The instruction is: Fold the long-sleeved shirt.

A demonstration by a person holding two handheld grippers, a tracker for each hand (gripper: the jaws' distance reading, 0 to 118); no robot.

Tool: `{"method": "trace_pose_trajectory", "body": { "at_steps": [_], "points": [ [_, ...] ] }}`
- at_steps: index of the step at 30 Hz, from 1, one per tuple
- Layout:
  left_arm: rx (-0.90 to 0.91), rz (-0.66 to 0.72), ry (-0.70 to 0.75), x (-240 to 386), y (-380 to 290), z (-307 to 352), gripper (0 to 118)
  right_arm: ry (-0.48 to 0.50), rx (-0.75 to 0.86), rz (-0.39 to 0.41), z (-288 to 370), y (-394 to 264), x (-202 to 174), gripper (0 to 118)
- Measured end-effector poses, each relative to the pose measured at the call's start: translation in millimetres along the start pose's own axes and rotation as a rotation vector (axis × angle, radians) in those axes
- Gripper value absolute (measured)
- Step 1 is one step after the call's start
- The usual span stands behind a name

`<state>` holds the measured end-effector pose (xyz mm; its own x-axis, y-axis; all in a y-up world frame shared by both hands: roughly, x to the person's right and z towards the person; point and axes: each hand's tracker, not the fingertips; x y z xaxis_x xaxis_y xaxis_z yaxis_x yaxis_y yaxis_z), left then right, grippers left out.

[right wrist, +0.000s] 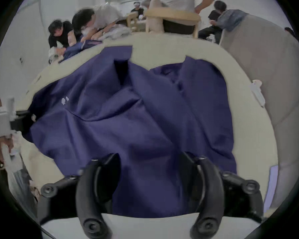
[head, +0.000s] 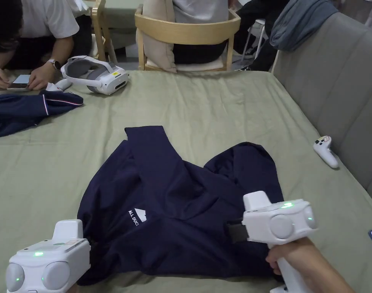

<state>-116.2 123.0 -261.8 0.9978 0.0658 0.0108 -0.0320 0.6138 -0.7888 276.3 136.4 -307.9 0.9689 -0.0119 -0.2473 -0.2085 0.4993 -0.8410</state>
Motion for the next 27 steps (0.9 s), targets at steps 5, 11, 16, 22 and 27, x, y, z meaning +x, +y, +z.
{"method": "trace_pose_trajectory", "body": {
  "at_steps": [5, 11, 16, 22, 27],
  "points": [
    [0.000, -0.004, 0.005, -1, 3, 2, 13, -0.053, -0.015, 0.124, -13, 3, -18, 3],
    [0.082, 0.022, -0.031, -15, 40, 33, 13, 0.036, 0.160, -0.052, 58, 8, 11, 3],
    [0.175, 0.004, -0.079, -15, 109, 63, 13, -0.010, 0.400, -0.056, 149, 58, 42, 3],
    [0.394, -0.066, -0.104, 17, 246, 126, 13, -0.115, 0.636, 0.005, 249, 158, 56, 3],
    [0.556, -0.085, -0.046, 37, 377, 185, 13, -0.178, 0.735, -0.044, 304, 264, 80, 3]
  ]
}}
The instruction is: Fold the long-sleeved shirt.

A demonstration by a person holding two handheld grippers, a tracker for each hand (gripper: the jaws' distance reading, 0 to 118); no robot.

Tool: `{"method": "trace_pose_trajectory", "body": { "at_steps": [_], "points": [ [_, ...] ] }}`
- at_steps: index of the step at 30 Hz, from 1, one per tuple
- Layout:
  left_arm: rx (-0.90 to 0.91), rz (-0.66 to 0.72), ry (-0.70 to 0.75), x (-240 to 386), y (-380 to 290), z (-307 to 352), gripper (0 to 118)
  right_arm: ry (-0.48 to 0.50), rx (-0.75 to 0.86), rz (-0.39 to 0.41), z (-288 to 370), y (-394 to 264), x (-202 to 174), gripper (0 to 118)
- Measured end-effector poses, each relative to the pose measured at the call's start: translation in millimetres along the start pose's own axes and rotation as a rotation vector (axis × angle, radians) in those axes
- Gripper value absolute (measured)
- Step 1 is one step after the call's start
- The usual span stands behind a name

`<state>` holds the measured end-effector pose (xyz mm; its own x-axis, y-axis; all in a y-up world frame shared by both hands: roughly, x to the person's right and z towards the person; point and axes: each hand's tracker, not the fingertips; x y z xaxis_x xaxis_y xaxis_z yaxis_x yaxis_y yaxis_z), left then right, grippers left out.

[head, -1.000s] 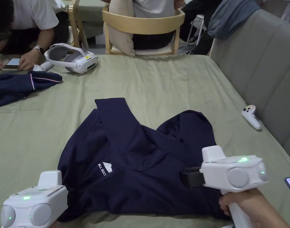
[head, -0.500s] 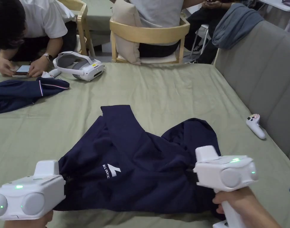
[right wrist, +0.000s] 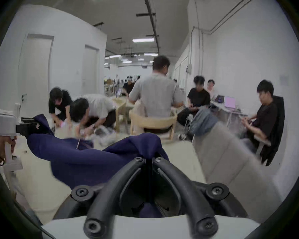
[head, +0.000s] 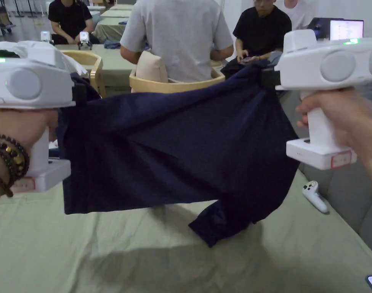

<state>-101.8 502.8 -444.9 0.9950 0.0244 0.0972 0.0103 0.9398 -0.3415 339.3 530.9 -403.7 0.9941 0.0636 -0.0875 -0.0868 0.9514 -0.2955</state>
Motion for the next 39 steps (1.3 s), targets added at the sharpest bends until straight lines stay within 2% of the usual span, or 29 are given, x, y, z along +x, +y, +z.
{"method": "trace_pose_trajectory", "body": {
  "at_steps": [5, 9, 12, 16, 21, 25, 28, 29, 33, 36, 39],
  "points": [
    [0.060, 0.033, 0.006, 3, 101, -20, 13, -0.094, 0.080, 0.023, -12, 76, 0, 3],
    [0.074, -0.001, 0.034, 16, 110, -8, 13, -0.105, 0.095, 0.009, -15, 89, 0, 3],
    [0.046, -0.007, 0.043, 14, 95, -26, 13, -0.097, 0.073, -0.011, -24, 67, 1, 3],
    [-0.080, -0.025, 0.054, 16, 26, -55, 13, -0.075, -0.028, -0.047, -54, 2, -1, 3],
    [-0.241, 0.033, 0.038, 15, -84, -92, 13, -0.066, -0.193, -0.109, -91, -103, -8, 3],
    [-0.365, 0.034, 0.027, 16, -151, -102, 13, -0.070, -0.277, -0.092, -94, -163, -14, 3],
    [-0.327, 0.055, -0.003, 8, -172, -80, 13, -0.051, -0.251, -0.066, -62, -178, -15, 3],
    [-0.279, 0.101, -0.010, 4, -179, -67, 13, -0.048, -0.235, -0.062, -45, -183, -17, 3],
    [-0.244, 0.086, -0.037, 12, -228, 9, 13, -0.029, -0.223, -0.117, 25, -229, -23, 3],
    [-0.300, 0.052, -0.020, 11, -291, 57, 13, 0.007, -0.325, -0.157, 67, -293, -33, 3],
    [-0.469, 0.125, -0.006, 9, -363, 80, 13, 0.028, -0.515, -0.176, 81, -365, -43, 3]
  ]
}}
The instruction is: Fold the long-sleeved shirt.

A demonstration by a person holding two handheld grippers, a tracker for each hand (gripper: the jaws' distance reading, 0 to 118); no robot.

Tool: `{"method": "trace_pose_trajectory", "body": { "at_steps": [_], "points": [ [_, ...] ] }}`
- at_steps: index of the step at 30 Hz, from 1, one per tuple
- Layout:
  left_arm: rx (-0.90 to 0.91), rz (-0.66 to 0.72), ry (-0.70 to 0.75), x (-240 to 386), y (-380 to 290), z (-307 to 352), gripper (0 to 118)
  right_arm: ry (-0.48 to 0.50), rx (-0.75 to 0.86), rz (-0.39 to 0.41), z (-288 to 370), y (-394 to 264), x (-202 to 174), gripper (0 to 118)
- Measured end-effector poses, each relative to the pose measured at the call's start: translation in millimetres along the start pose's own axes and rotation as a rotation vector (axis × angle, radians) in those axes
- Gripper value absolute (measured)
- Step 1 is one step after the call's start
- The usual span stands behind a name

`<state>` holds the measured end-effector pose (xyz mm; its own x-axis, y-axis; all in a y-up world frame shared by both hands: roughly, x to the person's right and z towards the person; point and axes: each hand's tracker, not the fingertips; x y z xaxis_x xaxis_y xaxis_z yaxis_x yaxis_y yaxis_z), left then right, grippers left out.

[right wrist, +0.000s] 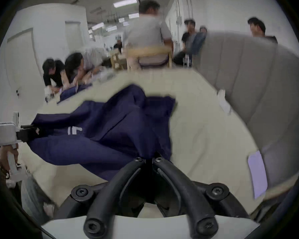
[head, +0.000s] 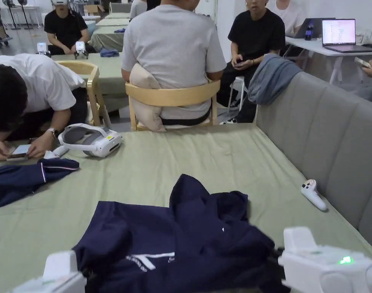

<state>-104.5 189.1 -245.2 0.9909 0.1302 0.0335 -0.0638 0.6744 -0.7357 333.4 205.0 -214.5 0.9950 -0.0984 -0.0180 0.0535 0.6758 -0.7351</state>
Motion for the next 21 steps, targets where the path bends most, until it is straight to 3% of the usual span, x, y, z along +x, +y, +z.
{"method": "trace_pose_trajectory", "body": {
  "at_steps": [4, 6, 7, 8, 9, 10, 11, 13, 15, 16, 17, 18, 20, 21],
  "points": [
    [-0.182, 0.019, 0.013, -18, -61, -45, 13, -0.022, -0.289, 0.004, -50, -64, 2, 3],
    [-0.165, -0.004, 0.006, -25, -71, -62, 16, -0.027, -0.277, -0.018, -65, -76, 4, 4],
    [-0.161, -0.003, 0.000, -24, -70, -63, 28, -0.033, -0.223, -0.054, -59, -69, 4, 12],
    [-0.152, -0.011, -0.001, -22, -66, -60, 50, -0.027, -0.252, -0.068, -51, -60, 4, 32],
    [-0.153, -0.012, -0.005, -18, -55, -47, 91, -0.029, -0.248, -0.064, -46, -54, 4, 79],
    [-0.156, -0.008, -0.026, -19, -49, -45, 111, -0.024, -0.219, -0.066, -39, -50, 3, 102],
    [-0.143, -0.008, -0.047, -19, -43, -42, 111, -0.035, -0.165, -0.053, -29, -43, 3, 102],
    [-0.046, -0.024, -0.075, -18, -30, -26, 106, -0.044, -0.103, -0.044, -7, -30, 3, 118],
    [-0.035, 0.003, -0.077, -19, -20, -22, 90, 0.003, -0.003, -0.079, 11, -17, 13, 110],
    [-0.003, 0.019, -0.077, -21, -15, -21, 71, 0.002, -0.021, -0.087, 18, -14, 15, 92],
    [0.027, 0.016, -0.077, -31, 0, -10, 34, 0.000, -0.027, -0.084, 21, -9, 17, 55],
    [0.050, -0.010, -0.063, -31, 7, -8, 6, -0.030, -0.018, -0.085, 20, -6, 18, 1],
    [0.080, -0.034, -0.052, -30, 19, -8, 4, -0.086, 0.027, -0.121, 23, -5, 15, 1],
    [0.090, -0.038, -0.063, -29, 30, 8, 4, -0.070, 0.019, -0.102, 20, -5, 16, 4]
  ]
}}
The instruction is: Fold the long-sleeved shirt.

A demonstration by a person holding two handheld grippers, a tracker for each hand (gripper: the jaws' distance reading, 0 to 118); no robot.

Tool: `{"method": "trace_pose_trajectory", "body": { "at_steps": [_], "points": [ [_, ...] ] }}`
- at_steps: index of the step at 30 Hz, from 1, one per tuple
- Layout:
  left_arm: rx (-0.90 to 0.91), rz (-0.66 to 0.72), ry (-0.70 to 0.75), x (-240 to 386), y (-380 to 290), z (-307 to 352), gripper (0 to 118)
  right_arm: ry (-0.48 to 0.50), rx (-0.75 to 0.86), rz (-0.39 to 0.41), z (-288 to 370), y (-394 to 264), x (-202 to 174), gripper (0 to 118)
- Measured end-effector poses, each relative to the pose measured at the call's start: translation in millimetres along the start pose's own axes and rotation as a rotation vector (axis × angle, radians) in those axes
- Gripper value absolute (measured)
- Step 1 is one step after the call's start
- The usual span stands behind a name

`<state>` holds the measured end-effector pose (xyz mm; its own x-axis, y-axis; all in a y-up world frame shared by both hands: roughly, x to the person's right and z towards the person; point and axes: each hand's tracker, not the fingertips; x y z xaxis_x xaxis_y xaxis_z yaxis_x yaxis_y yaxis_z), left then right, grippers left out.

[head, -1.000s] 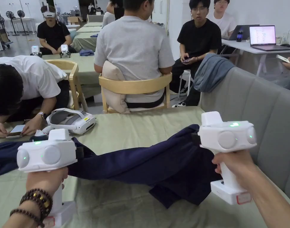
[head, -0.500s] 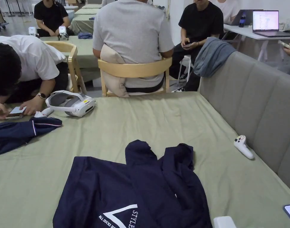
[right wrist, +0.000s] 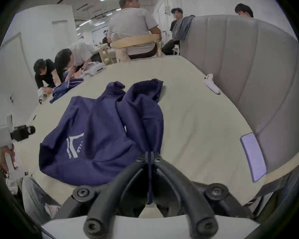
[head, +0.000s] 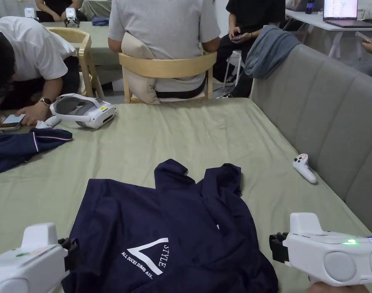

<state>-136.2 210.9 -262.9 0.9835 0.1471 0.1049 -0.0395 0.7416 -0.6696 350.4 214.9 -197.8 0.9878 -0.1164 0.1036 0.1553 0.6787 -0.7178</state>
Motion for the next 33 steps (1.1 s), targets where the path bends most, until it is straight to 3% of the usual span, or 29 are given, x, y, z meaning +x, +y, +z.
{"method": "trace_pose_trajectory", "body": {
  "at_steps": [1, 2, 3, 4, 5, 6, 8, 10, 11, 12, 13, 14, 15, 16, 17, 18, 20, 23, 27, 30, 31, 32, 33],
  "points": [
    [0.007, 0.012, -0.012, 0, 7, -1, 4, 0.005, -0.022, 0.007, -6, -1, 0, 25],
    [0.011, 0.015, -0.022, -1, 13, -5, 4, 0.010, -0.046, -0.001, -14, -3, -1, 65],
    [0.015, 0.014, -0.027, -1, 17, -8, 4, 0.004, -0.080, 0.018, -16, 1, -7, 115],
    [0.018, 0.012, -0.025, -5, 23, -17, 4, -0.006, -0.123, 0.040, -27, -2, -10, 116],
    [0.033, 0.009, -0.026, -4, 28, -23, 4, 0.059, -0.113, 0.029, -34, -5, -12, 107],
    [0.034, -0.003, -0.021, -4, 34, -30, 4, 0.014, -0.133, 0.070, -46, -6, -12, 91],
    [0.021, -0.019, -0.021, 5, 48, -41, 4, -0.026, -0.257, 0.090, -79, -17, -19, 77],
    [-0.012, -0.039, -0.033, 9, 58, -66, 4, -0.014, -0.345, 0.148, -113, -36, -23, 52],
    [-0.034, -0.047, -0.032, 11, 60, -79, 4, -0.007, -0.349, 0.175, -115, -47, -29, 52],
    [-0.056, -0.053, -0.032, 12, 64, -93, 4, -0.036, -0.230, 0.165, -100, -42, -31, 35],
    [-0.078, -0.066, -0.029, 13, 65, -105, 4, -0.007, -0.282, 0.144, -90, -36, -29, 15],
    [-0.091, -0.078, -0.021, 14, 67, -118, 4, 0.046, -0.280, 0.111, -86, -35, -28, 15],
    [-0.099, -0.081, -0.021, 14, 70, -130, 18, 0.036, -0.281, 0.112, -87, -34, -32, 15],
    [-0.113, -0.089, -0.017, 23, 74, -136, 49, -0.006, -0.273, 0.176, -89, -39, -35, 15],
    [-0.123, -0.086, -0.022, 23, 80, -148, 89, 0.001, -0.270, 0.198, -91, -43, -37, 15],
    [-0.143, -0.085, -0.028, 23, 88, -164, 110, -0.006, -0.262, 0.178, -91, -45, -38, 15],
    [-0.173, -0.094, -0.029, 16, 103, -202, 105, -0.004, -0.270, 0.164, -103, -45, -31, 15],
    [-0.147, -0.191, 0.085, 19, 122, -261, 104, -0.003, -0.274, 0.138, -104, -46, -30, 15],
    [-0.213, -0.224, 0.146, 8, 134, -292, 100, 0.008, -0.277, 0.119, -105, -46, -27, 15],
    [-0.301, -0.180, 0.084, 15, 118, -292, 75, 0.023, -0.279, 0.100, -105, -45, -22, 15],
    [-0.193, -0.146, 0.089, 13, 132, -285, 44, 0.028, -0.277, 0.096, -97, -39, -25, 15],
    [-0.237, -0.154, -0.029, 16, 134, -285, 10, 0.032, -0.274, 0.087, -95, -38, -24, 15],
    [-0.205, -0.206, -0.043, 21, 137, -279, 10, 0.042, -0.259, 0.080, -88, -34, -24, 15]
  ]
}}
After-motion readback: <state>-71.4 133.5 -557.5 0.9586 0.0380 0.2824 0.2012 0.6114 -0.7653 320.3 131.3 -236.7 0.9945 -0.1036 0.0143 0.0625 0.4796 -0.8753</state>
